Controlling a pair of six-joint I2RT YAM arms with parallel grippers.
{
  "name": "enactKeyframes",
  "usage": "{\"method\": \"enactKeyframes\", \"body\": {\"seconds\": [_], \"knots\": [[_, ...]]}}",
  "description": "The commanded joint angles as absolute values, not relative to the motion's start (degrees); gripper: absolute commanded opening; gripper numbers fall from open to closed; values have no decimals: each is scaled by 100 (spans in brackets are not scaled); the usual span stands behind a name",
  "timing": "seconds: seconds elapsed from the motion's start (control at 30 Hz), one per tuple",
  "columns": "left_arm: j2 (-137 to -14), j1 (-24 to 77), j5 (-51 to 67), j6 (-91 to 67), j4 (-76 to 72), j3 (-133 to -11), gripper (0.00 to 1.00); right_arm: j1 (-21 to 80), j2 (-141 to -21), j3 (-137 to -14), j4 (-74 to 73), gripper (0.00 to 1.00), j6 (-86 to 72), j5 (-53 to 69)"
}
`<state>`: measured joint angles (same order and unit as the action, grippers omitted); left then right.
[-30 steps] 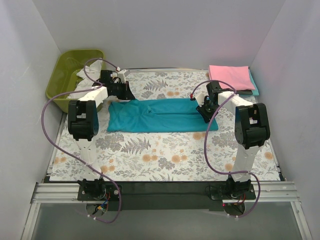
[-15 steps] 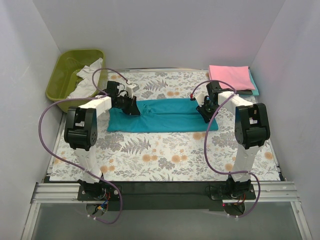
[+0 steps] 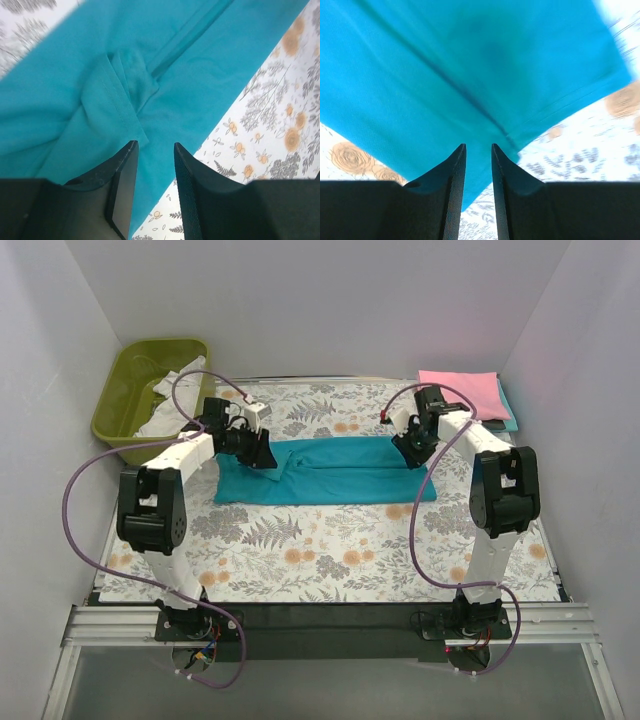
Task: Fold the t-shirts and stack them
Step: Fold the tshirt
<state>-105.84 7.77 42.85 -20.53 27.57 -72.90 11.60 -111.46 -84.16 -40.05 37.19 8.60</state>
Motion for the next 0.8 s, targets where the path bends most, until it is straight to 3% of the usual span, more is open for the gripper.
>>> {"method": "enactKeyframes", "body": {"seconds": [0.0,0.4,0.57,0.77], "knots": [[-9932,738,4281,-2679,2181,-7348,34,1143,-11082,-9087,-4087,29,3542,1186],[-11188,782,3261,-3691,1749,-7128,25,1195,-12470,-9756,-4087,28,3331,1222],[-11320,782,2769,-3727,1924,-7058,25,1222,-12446,-9082,-4052,26,3515,924],[-10734,765,2662,-3525,2136,-6917,27,1266,-11445,-7614,-4043,23,3647,896]]}}
